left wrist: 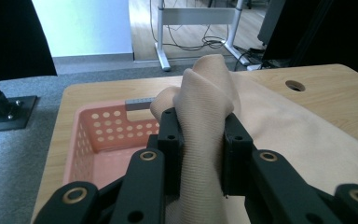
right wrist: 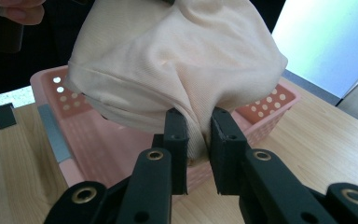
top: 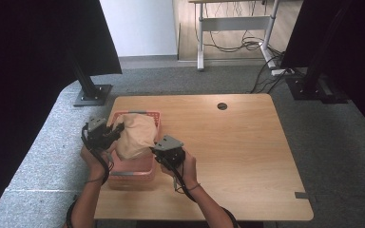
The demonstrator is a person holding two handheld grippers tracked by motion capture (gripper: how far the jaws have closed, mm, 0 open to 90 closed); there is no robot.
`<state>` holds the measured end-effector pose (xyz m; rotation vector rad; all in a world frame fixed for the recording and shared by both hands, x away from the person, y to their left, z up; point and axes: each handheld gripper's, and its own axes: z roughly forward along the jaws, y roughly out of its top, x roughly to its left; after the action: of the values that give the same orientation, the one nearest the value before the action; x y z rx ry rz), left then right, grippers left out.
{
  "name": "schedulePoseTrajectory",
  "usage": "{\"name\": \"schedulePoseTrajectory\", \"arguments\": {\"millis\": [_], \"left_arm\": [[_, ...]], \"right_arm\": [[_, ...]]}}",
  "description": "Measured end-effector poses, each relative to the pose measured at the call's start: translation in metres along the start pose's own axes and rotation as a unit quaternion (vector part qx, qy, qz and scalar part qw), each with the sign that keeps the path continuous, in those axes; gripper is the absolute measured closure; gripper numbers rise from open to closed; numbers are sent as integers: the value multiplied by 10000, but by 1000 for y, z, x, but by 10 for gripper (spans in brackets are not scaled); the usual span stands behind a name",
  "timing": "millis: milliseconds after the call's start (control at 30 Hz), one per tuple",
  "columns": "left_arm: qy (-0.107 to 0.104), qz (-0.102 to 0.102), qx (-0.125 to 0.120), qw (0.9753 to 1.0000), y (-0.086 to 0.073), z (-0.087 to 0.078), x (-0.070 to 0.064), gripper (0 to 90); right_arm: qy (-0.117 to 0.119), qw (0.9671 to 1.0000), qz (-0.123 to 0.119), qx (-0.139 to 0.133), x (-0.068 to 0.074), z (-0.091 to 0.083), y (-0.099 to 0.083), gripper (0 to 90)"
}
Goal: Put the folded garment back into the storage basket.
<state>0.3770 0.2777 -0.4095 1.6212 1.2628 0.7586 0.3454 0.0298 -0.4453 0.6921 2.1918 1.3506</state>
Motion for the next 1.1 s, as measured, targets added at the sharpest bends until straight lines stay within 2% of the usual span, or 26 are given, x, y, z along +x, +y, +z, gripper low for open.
{"name": "schedulePoseTrajectory", "arguments": {"millis": [500, 533, 567, 600, 633, 700, 767, 867, 967, 1000, 1100], "left_arm": [[128, 66, 34, 9999, -2, -3, 5, 734], [105, 21, 55, 9999, -3, -1, 5, 720], [74, -28, 142, 9999, -4, 1, 6, 666], [106, -27, 237, 9997, -4, 4, 6, 533], [151, -2, 281, 9995, -5, 5, 5, 533], [84, -9, 283, 9996, -7, 7, 5, 466], [9, -13, 312, 9995, -8, 10, 4, 421], [-95, 63, 419, 9991, -11, 16, -1, 381], [-232, 97, 608, 9978, -16, 22, -8, 350], [-271, 103, 653, 9974, -18, 24, -10, 339], [-392, 63, 712, 9967, -22, 28, -16, 339]], "right_arm": [[74, 10000, -40, 12, 7, 7, 3, 772], [76, 10000, -30, 13, 7, 8, 3, 742], [84, 10000, 0, 5, 7, 9, 2, 662], [258, 9995, 90, 158, 5, 15, -1, 471], [258, 9995, 90, 158, 5, 15, -1, 471], [226, 9991, 98, 339, 4, 20, -6, 382], [265, 9986, 193, 422, 1, 21, -11, 353], [241, 9984, 198, 474, -2, 19, -14, 339], [246, 9984, 225, 465, -5, 15, -15, 340], [298, 9982, 346, 395, -7, 11, -16, 346], [333, 9979, 427, 358, -10, 6, -17, 352]]}}
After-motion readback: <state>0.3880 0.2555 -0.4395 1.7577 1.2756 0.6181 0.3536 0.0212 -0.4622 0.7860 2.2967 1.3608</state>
